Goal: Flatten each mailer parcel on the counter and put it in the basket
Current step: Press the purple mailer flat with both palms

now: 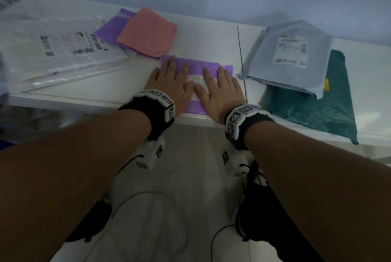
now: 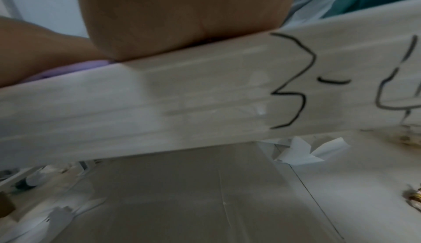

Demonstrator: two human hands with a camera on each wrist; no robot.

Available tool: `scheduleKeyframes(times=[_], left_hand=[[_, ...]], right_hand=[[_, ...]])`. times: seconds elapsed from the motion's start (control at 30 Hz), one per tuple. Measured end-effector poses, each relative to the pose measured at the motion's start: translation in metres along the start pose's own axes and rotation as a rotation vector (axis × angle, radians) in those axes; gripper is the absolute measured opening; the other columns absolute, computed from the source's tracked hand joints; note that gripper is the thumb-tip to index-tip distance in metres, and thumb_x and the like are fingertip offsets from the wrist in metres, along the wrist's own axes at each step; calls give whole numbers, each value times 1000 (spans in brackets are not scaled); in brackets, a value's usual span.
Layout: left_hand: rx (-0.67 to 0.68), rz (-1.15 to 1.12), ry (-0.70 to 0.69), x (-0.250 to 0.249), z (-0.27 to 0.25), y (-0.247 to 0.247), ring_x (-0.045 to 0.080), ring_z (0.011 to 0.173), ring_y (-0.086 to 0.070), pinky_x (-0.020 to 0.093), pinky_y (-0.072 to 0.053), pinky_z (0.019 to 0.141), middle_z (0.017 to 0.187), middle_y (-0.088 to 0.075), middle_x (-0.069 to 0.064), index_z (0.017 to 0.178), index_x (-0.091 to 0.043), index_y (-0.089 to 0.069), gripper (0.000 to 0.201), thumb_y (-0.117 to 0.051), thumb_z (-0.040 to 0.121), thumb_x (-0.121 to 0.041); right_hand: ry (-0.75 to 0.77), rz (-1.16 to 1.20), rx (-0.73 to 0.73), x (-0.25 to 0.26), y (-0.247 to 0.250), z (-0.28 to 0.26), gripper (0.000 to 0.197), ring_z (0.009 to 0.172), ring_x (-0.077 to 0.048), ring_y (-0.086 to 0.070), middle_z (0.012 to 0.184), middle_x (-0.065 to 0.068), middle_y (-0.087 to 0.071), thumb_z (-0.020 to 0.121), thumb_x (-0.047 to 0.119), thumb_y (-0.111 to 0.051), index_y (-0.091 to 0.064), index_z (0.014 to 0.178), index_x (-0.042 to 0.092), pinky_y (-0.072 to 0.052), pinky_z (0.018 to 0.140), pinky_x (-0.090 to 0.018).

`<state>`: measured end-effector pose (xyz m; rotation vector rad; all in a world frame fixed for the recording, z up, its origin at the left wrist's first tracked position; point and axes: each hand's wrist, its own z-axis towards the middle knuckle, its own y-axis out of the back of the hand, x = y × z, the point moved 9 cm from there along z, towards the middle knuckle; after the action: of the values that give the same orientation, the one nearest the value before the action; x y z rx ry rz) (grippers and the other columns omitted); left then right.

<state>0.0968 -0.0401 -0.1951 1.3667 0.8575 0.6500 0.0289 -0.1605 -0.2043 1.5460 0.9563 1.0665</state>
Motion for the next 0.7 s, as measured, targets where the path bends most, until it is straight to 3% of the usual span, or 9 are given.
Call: scheduleKeyframes(times=[0.2, 0.5, 0.6, 0.7], left_hand=[[54, 10, -26, 12, -4, -5, 24, 149, -2, 43, -5, 120, 162, 1, 11, 153, -36, -1, 65, -14, 94, -61], [106, 29, -26, 14, -6, -3, 23, 149, -1, 43, -4, 120, 162, 1, 10, 153, -37, 1, 66, -15, 94, -62], [135, 56, -43, 13, -13, 3, 24, 148, -9, 43, -7, 119, 161, -9, 11, 153, -36, -6, 65, -20, 94, -61], [57, 71, -44, 10, -6, 22, 27, 136, -34, 43, -21, 114, 147, -37, 14, 140, -34, -37, 56, -32, 90, -59]], right_hand=[[-29, 8, -9, -7, 2, -1, 72, 152, -23, -1, 165, -8, 1, 92, 71, -12, -2, 155, 38, -1, 122, -42], [-62, 10, 105, -7, 0, 0, 74, 152, -24, 4, 165, -8, 8, 92, 72, -12, 2, 156, 36, 2, 121, -43], [-40, 6, 68, -1, 7, -4, 70, 150, -29, -10, 164, -14, -9, 94, 68, -15, -14, 155, 33, -6, 122, -45], [-27, -35, -72, 5, 28, -4, 57, 137, -33, -36, 149, -16, -39, 96, 60, -24, -40, 141, 29, -22, 116, -47]])
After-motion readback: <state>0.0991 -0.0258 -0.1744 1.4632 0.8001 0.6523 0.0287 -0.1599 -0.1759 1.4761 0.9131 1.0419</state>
